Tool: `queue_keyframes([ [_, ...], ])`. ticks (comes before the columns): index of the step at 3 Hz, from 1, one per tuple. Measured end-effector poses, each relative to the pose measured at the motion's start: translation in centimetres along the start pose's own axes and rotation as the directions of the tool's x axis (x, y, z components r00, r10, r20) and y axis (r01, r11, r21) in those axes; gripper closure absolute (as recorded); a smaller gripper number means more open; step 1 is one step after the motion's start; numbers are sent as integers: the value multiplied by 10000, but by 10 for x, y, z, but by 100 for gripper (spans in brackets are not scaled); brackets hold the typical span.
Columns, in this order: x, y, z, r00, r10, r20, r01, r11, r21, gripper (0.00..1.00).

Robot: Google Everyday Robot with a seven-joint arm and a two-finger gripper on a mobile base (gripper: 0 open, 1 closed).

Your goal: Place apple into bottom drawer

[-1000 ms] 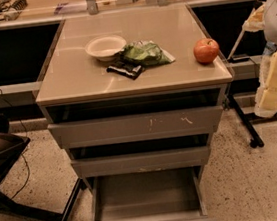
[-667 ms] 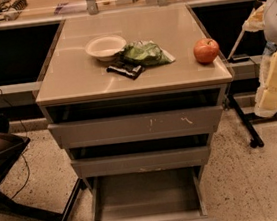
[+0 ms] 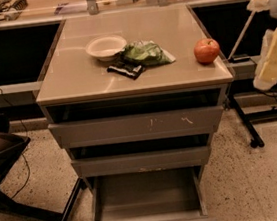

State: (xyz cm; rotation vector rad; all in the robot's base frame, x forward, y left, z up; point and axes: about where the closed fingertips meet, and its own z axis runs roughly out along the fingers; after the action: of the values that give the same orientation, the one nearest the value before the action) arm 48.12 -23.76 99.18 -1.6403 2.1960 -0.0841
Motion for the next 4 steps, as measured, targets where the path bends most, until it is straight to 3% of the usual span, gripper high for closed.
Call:
queue_keyframes([
  [2,26,-66,-2,9875,1069,1160,-1134,9922,509,0],
  [3,25,-69,-3,9868,1063,1224,-1138,9919,559,0],
  [4,24,-73,7,9728,1331,1897,-1320,9911,-187,0],
])
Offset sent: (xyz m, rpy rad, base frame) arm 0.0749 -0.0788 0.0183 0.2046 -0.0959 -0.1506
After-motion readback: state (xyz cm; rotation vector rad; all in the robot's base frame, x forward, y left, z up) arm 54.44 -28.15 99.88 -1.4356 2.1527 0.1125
